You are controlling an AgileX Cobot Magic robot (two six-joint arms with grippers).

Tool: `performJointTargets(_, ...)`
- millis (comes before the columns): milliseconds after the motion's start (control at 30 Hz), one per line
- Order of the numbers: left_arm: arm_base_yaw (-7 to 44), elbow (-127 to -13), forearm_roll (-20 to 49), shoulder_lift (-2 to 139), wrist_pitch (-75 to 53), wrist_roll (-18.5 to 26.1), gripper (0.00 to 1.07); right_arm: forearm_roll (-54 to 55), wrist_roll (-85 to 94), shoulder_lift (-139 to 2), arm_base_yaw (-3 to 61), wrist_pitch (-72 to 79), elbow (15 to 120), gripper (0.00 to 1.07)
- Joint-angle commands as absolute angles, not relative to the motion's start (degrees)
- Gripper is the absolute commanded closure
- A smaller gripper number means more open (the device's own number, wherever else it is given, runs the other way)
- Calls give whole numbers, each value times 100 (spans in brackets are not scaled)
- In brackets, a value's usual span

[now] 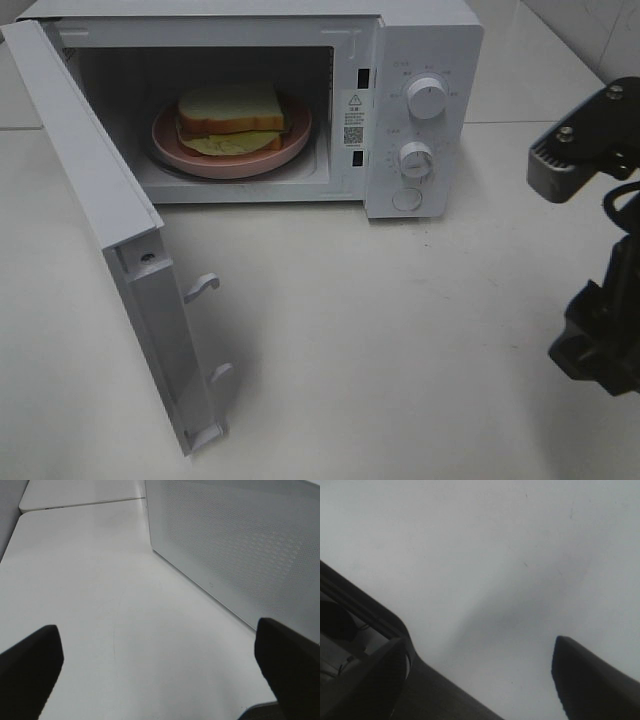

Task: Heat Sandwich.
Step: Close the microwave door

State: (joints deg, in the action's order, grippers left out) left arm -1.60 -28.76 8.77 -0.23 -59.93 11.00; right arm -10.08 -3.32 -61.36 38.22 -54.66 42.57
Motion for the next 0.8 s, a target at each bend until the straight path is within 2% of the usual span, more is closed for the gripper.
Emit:
performJointTargets(33,-138,-2859,905,-178,-5930,1117,5,-951,-470,-5942,3816,-5838,4246,31)
performJointTargets(233,-138,-2859,905,-178,-5930,1117,5,-837,-533,-5449,3816,-6469,4223,31)
performJointTargets(433,-138,-2859,905,-178,-5930,1117,5,-699,-533,-4927,3690,-6480,4223,31)
performJointTargets(667,-138,-2859,905,-178,-5930,1117,5,-710,-533,-4406,2991,-6406,4062,31)
performJointTargets(800,-138,-2859,905,-178,-5930,1117,5,-722,-527,-3678,2286,-6268,3529,31)
